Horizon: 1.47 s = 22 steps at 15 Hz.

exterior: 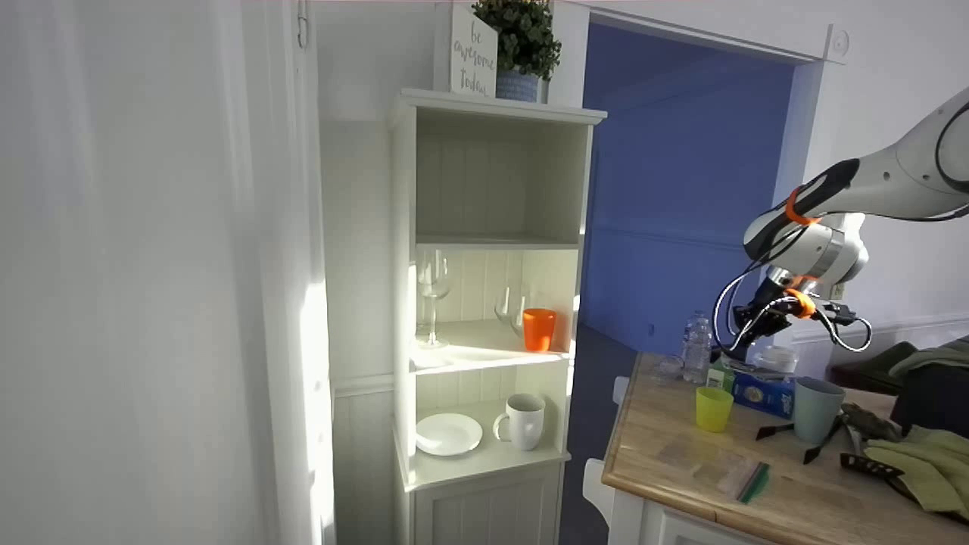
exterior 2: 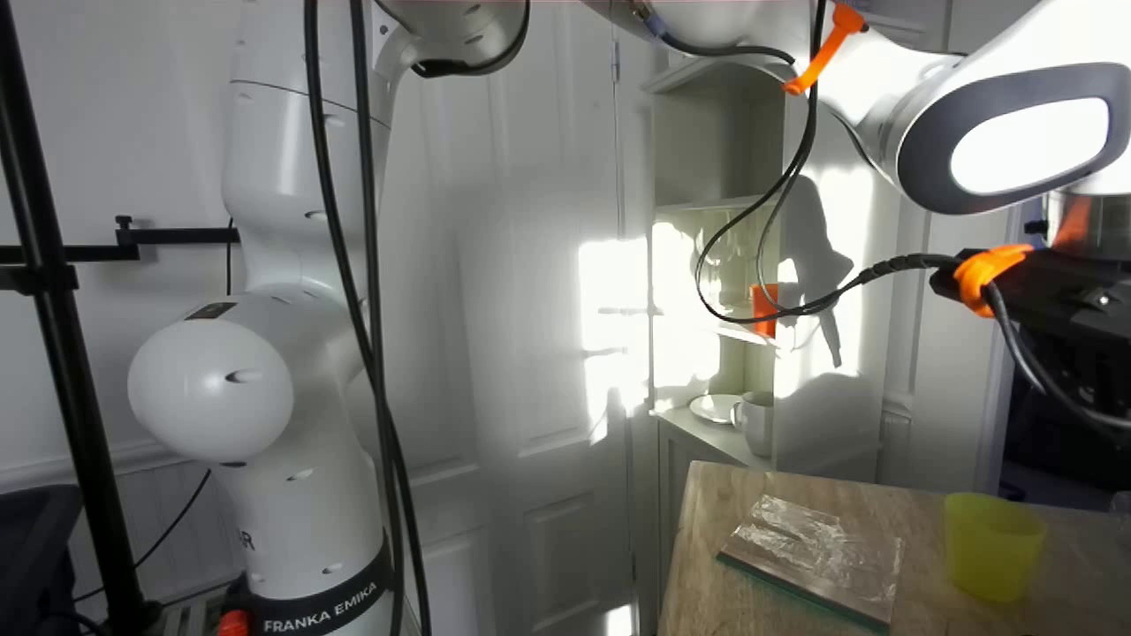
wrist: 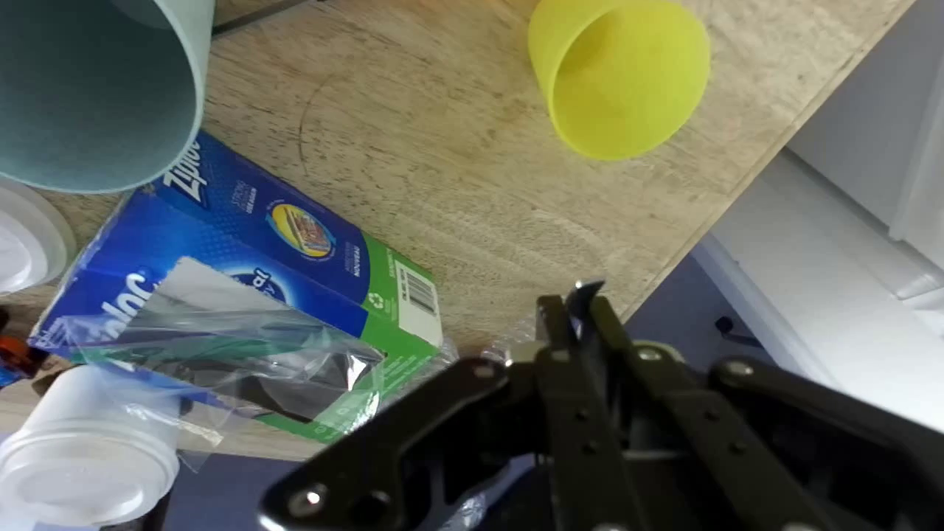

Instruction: Remove the spoon from the yellow cup and put it on the counter top

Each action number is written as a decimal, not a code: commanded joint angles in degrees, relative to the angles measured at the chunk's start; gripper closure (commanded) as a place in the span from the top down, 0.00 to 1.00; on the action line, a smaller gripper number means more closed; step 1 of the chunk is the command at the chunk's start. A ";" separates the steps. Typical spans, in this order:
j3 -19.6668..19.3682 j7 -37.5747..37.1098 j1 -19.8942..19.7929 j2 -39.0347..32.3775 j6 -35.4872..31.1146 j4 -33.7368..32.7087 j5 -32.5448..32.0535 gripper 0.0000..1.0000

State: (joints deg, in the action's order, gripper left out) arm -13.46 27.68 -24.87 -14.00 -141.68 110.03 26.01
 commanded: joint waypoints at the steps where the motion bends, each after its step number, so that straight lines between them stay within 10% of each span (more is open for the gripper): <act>1: 2.38 5.90 -2.21 -0.11 -10.42 5.27 7.26 0.02; 22: 6.48 17.38 -4.42 -4.90 -20.50 11.81 20.99 0.02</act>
State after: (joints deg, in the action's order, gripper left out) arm -9.24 40.80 -27.54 -17.74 -158.82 120.50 41.41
